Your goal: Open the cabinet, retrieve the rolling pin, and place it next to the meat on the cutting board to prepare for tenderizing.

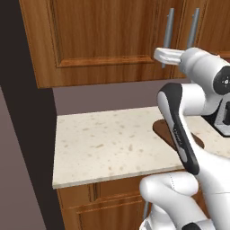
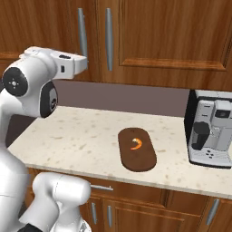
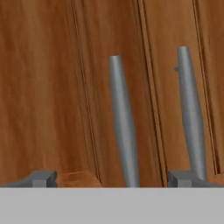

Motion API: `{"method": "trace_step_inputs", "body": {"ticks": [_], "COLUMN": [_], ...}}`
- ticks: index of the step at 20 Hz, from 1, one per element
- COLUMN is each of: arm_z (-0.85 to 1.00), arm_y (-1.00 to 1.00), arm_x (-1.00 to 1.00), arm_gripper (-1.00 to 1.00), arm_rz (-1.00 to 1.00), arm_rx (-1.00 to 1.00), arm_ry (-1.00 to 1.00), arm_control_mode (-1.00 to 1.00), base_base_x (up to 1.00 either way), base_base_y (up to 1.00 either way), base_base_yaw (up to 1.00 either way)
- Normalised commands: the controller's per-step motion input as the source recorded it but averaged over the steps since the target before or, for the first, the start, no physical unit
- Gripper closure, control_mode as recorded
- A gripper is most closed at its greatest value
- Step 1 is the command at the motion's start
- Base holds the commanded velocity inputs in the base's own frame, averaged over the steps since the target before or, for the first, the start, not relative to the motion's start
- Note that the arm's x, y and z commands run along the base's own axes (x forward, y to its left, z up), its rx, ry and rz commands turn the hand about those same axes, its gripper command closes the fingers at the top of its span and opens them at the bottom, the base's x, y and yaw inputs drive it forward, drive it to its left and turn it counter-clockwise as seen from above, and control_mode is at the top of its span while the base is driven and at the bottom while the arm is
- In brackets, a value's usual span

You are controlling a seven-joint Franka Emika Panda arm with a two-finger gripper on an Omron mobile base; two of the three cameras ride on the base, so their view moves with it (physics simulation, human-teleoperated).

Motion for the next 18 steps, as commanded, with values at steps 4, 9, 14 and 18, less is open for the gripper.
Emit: {"method": "trace_step_inputs", "body": {"ticks": [4, 9, 14, 18], "arm_z": [-0.09, -0.03, 0.0, 0.0], "arm_y": [-0.17, -0.23, -0.16, -0.03], "arm_x": [0.56, 0.44, 0.38, 0.34], "arm_gripper": [-1.0, -1.0, -1.0, -1.0], "arm_rz": [0.06, 0.06, 0.05, 0.04], "arm_rx": [0.03, 0.03, 0.01, 0.0], "arm_ry": [0.05, 0.03, 0.01, 0.01], "arm_control_mode": [-1.0, -1.0, -1.0, -1.0], "base_base_x": [0.0, 0.0, 0.0, 0.0], "base_base_y": [0.0, 0.0, 0.0, 0.0], "base_base_yaw": [0.0, 0.0, 0.0, 0.0]}}
